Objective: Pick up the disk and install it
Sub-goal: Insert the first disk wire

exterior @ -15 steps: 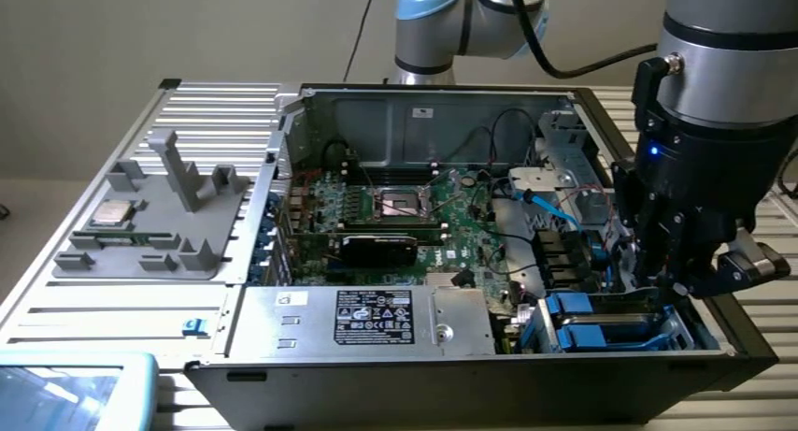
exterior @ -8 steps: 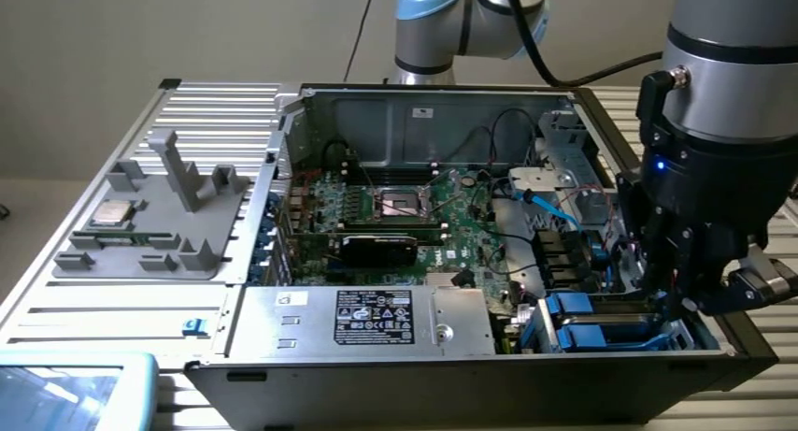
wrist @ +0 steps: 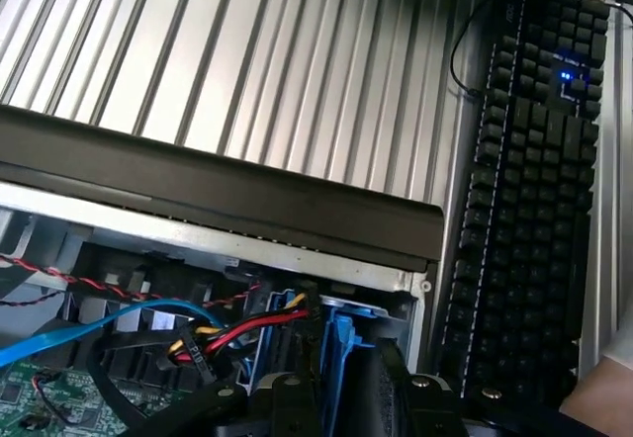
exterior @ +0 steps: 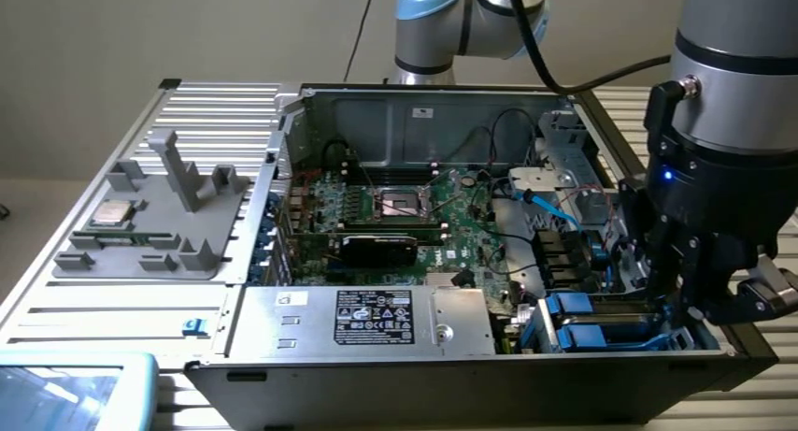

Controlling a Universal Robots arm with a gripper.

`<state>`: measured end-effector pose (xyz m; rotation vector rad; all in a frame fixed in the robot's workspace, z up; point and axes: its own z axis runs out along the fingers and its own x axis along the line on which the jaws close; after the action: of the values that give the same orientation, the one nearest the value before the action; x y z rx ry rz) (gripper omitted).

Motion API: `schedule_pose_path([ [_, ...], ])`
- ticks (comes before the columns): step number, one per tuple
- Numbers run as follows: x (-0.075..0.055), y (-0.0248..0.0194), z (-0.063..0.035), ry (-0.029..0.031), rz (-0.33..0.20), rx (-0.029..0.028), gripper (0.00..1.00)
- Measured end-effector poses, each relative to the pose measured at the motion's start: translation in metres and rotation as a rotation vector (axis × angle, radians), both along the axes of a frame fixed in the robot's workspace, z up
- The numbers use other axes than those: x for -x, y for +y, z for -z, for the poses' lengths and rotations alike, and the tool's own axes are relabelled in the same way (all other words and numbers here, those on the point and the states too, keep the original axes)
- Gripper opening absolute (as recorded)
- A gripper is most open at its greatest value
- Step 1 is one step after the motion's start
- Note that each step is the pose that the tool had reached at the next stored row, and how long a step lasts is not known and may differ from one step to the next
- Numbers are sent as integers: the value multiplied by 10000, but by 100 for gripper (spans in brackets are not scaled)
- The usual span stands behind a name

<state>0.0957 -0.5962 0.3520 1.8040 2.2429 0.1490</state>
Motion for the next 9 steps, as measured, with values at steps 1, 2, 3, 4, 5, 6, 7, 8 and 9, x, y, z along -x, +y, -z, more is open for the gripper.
schedule_pose_path([
  [1,0,0,1,-2,-84,-28,35],
  [2,0,-1,2,-5,-165,-56,35],
  [3,0,-3,3,-9,-233,-80,35],
  [4,1,-8,6,-15,-288,-97,35],
  [5,1,-17,10,-25,-334,-102,35],
  [6,1,-30,15,-39,-377,-104,35],
  [7,1,-40,21,-51,-419,-104,35],
  [8,0,-49,26,-62,-466,-103,35],
  [9,0,-56,34,-73,-513,-105,35],
])
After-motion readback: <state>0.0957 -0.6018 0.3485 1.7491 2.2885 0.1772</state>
